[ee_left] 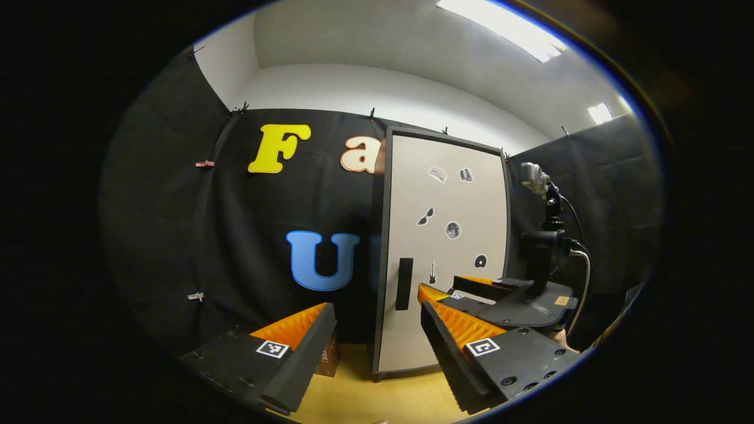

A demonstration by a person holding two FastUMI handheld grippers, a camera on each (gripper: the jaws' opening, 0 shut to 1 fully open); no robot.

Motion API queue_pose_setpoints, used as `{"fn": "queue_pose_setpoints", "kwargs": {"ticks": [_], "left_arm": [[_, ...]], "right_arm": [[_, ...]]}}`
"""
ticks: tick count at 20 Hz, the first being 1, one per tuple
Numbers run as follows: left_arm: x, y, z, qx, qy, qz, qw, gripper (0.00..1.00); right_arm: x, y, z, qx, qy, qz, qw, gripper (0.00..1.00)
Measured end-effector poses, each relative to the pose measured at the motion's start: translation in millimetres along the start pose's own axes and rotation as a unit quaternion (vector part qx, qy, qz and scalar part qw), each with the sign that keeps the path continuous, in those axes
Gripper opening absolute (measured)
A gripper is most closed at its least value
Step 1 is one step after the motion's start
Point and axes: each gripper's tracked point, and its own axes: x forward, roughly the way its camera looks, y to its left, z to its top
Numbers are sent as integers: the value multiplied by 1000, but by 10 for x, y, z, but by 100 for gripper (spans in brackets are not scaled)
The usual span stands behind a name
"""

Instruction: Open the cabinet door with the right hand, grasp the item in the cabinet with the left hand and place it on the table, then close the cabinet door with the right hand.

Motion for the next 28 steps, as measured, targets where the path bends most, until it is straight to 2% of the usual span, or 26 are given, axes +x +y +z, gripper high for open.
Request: {"fn": "queue_pose_setpoints", "kwargs": {"ticks": [3, 7, 10, 12, 16, 17, 20, 21, 23, 24, 26, 28], "left_arm": [[11, 27, -76, -20, 7, 9, 1000, 93], [-37, 228, -157, -13, 18, 51, 998, 93], [-48, 288, -194, -11, 25, 67, 997, 93], [-37, 328, -200, -9, 25, 76, 997, 93], [-102, 388, -205, -4, 26, 84, 996, 93], [-104, 394, -204, -2, 27, 85, 996, 93], [-87, 435, -228, -1, 30, 88, 996, 93], [-87, 448, -234, -3, 31, 89, 996, 93], [-79, 460, -259, -8, 32, 88, 996, 93], [-79, 461, -270, -10, 33, 87, 996, 93], [-101, 461, -282, -15, 33, 86, 996, 93], [-112, 462, -290, -19, 33, 84, 996, 93]], "right_arm": [[265, 7, -103, -9, -3, -6, 1000, 98], [596, -10, -247, -5, -1, -21, 1000, 98], [837, 11, -347, 1, 2, -30, 1000, 98], [958, 7, -417, -3, 6, -41, 999, 92], [1122, -24, -562, 0, 17, -65, 998, 87], [1134, -37, -577, 1, 16, -71, 997, 83], [1201, -124, -519, 3, 3, -99, 995, 79], [1169, -181, -467, 2, -10, -115, 993, 67], [1188, -139, -433, 5, -19, -113, 993, 42], [1183, -146, -430, -1, -20, -116, 993, 42], [1171, -146, -429, -9, -21, -113, 993, 31], [1136, -146, -431, 0, -12, -107, 994, 29]]}}
